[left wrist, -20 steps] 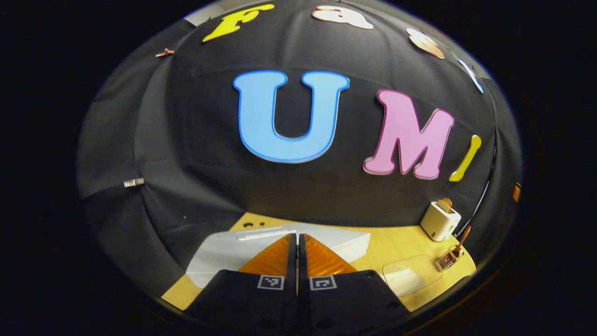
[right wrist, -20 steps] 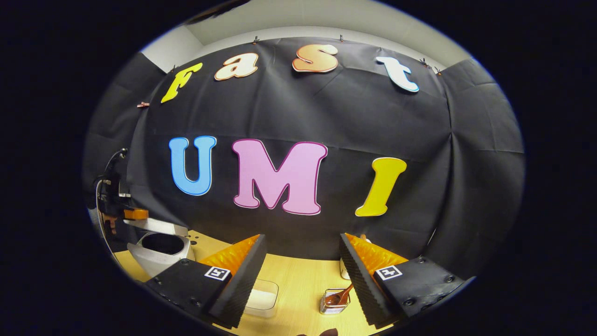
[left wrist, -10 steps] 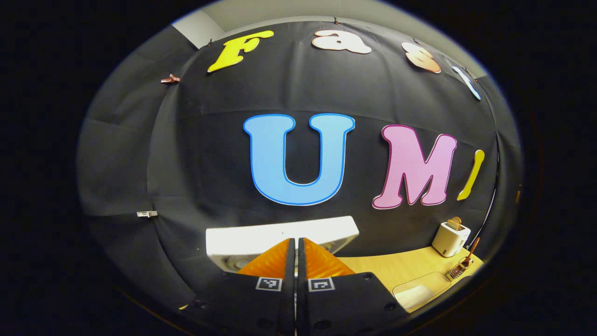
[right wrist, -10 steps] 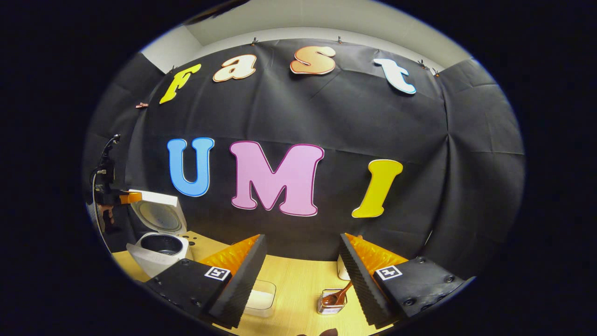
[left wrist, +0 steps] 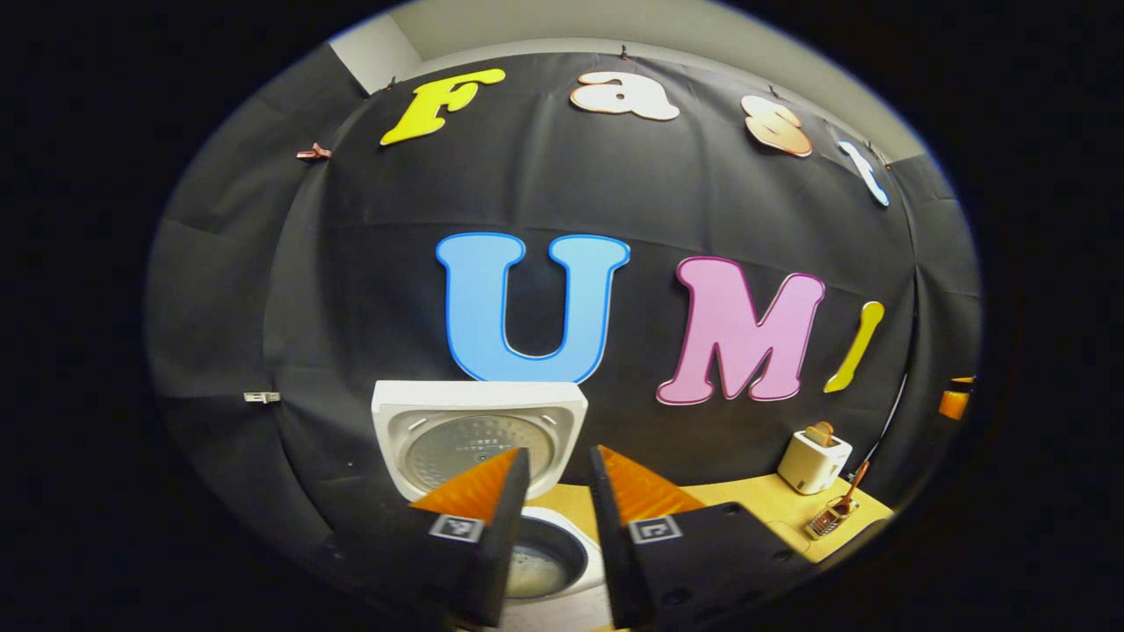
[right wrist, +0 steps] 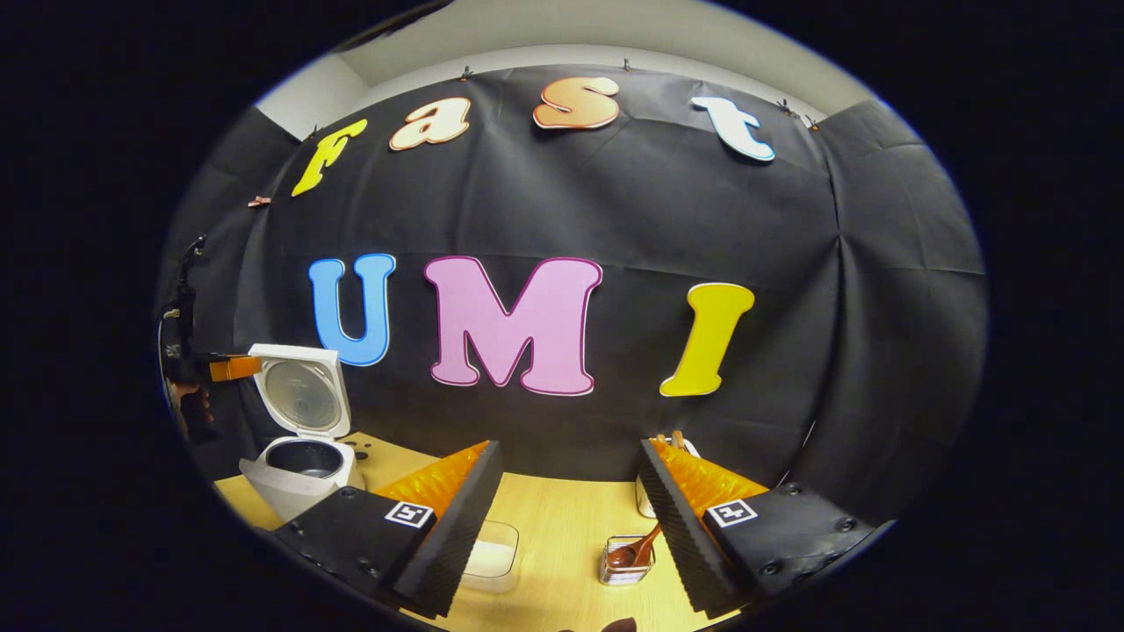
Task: Close the left gripper, press the button to open the rice cooker; take a wooden spoon from the chopstick holder with the right hand, scoop a spoonful of rice and pour it into the rice cooker, then put the wooden spoon back into the chopstick holder.
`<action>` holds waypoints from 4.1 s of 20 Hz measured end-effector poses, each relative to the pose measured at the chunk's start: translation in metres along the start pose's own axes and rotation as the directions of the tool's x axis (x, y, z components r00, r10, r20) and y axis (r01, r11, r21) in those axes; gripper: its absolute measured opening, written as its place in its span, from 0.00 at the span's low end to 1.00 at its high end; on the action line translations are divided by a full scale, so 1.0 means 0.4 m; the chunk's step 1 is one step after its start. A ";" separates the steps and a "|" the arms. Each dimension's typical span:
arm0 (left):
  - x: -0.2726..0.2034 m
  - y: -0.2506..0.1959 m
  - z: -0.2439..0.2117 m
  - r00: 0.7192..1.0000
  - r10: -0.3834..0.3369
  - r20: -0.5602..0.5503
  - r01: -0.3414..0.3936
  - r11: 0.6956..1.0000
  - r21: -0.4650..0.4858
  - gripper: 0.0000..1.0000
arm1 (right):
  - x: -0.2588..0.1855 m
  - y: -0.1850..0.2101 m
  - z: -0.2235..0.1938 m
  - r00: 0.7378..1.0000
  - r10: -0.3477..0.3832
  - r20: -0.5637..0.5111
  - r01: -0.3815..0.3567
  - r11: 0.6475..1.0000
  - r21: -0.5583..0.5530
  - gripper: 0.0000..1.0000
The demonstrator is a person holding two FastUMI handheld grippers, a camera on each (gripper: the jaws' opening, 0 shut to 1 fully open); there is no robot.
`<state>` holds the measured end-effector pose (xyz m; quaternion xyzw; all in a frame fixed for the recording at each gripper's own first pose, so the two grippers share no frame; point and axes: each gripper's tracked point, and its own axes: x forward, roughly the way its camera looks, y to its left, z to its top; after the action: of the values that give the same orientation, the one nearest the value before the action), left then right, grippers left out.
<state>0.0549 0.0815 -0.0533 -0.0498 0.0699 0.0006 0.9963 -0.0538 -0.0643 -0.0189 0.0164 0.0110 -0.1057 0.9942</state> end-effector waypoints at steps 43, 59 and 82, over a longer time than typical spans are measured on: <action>-0.067 -0.283 -0.132 0.986 0.059 -0.153 -0.045 0.995 0.094 0.95 | 0.546 -0.286 -0.833 0.900 0.067 -0.431 0.116 0.916 0.384 0.24; -0.056 -0.246 -0.121 0.990 0.013 -0.143 -0.002 0.997 0.076 0.95 | 0.524 -0.350 -0.607 0.962 -0.011 -0.272 0.145 0.867 0.477 0.20; -0.174 0.037 -0.098 0.995 -0.015 -0.102 0.020 0.999 0.049 0.95 | 0.416 0.352 -0.497 0.930 0.284 -0.232 -0.241 0.950 0.197 0.20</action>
<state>-0.0197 0.0929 -0.0839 -0.0257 0.1201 -0.0122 0.9924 0.1349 0.0452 -0.2176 0.1136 0.1288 0.0312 0.9846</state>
